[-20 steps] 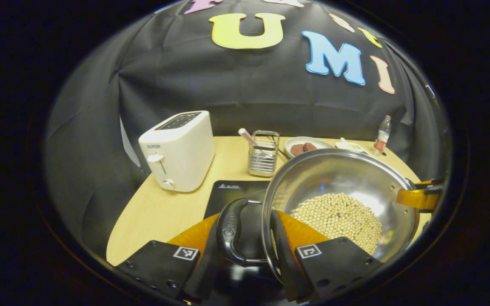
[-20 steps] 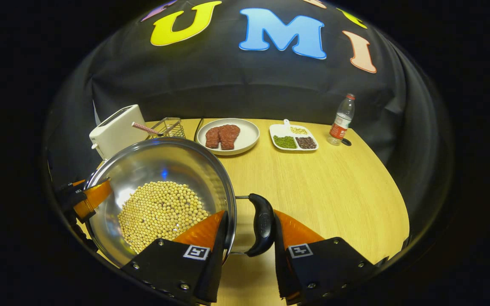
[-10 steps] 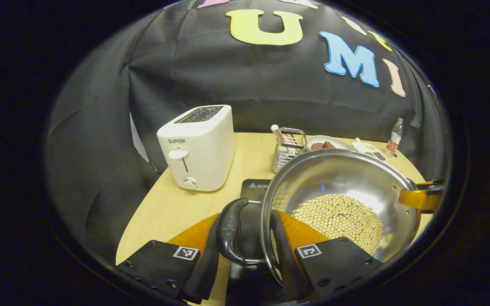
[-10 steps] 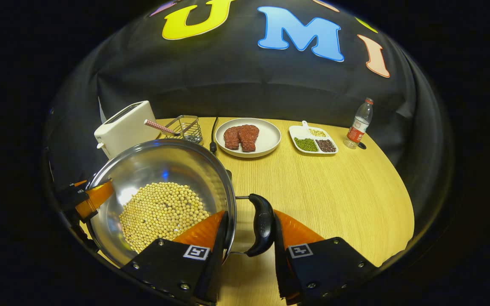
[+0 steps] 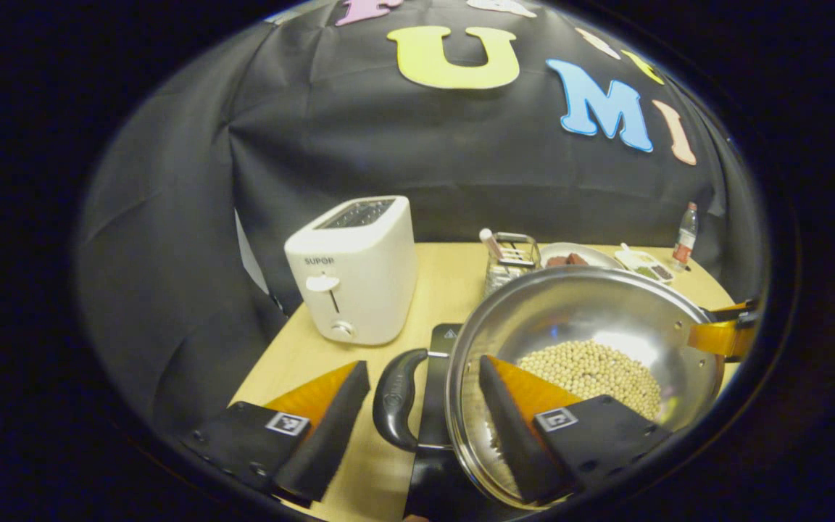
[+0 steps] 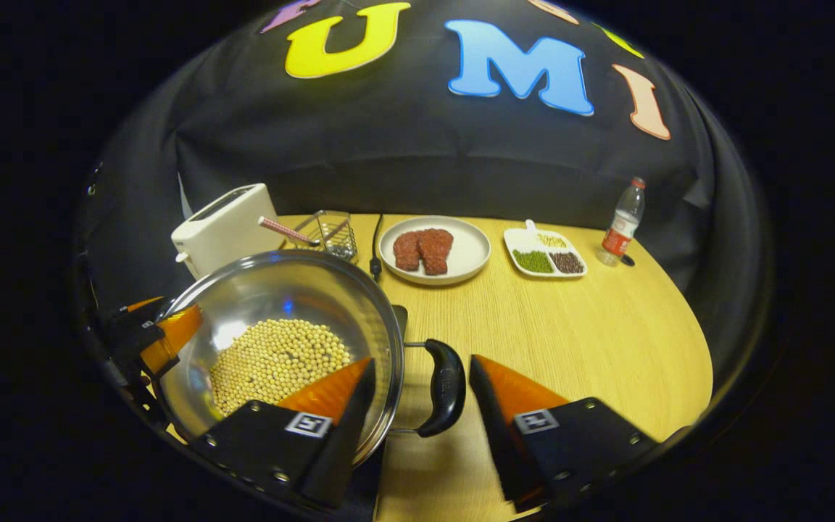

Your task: First push the handle of the pot to place it horizontally, then grasp the pot with both hands and set it on the induction cooktop.

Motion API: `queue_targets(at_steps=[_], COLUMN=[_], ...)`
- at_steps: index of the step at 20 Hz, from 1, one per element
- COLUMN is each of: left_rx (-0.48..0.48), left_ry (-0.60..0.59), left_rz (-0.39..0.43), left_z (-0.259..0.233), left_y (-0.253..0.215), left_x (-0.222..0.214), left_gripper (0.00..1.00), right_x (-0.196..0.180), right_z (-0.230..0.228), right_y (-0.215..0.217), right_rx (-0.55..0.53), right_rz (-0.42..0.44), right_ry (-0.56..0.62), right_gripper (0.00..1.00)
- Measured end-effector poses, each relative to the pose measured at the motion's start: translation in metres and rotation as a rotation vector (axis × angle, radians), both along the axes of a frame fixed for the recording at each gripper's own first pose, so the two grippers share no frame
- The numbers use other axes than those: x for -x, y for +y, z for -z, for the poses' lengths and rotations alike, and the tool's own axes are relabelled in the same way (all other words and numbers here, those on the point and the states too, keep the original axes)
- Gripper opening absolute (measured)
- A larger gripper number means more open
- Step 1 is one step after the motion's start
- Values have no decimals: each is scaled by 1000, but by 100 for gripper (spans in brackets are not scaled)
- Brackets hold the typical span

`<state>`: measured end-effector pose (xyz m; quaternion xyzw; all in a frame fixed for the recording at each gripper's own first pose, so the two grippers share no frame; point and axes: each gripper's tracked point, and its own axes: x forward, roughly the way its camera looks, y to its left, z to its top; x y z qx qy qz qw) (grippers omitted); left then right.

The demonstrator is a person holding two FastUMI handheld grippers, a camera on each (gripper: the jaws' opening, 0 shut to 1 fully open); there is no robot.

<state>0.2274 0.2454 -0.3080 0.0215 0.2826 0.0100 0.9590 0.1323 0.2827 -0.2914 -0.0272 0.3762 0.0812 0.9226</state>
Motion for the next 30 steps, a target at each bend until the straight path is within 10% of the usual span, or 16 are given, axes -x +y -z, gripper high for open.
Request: queue_targets(at_steps=[2, 19, 30], left_rx=[-18, 106, 99], left_ry=[-83, -458, -555], left_rz=[-1, 78, 105], left_z=[-35, -243, -322], left_y=[-10, -235, -296], left_x=[-3, 96, 180], left_gripper=[100, 100, 100], right_x=[-3, 49, 104], right_z=[-27, -190, -246], right_y=[-13, -241, -295], right_rx=[9, 10, -18], right_rz=[-9, 108, 130], right_ry=[-97, -527, -633], right_gripper=[97, 96, 96])
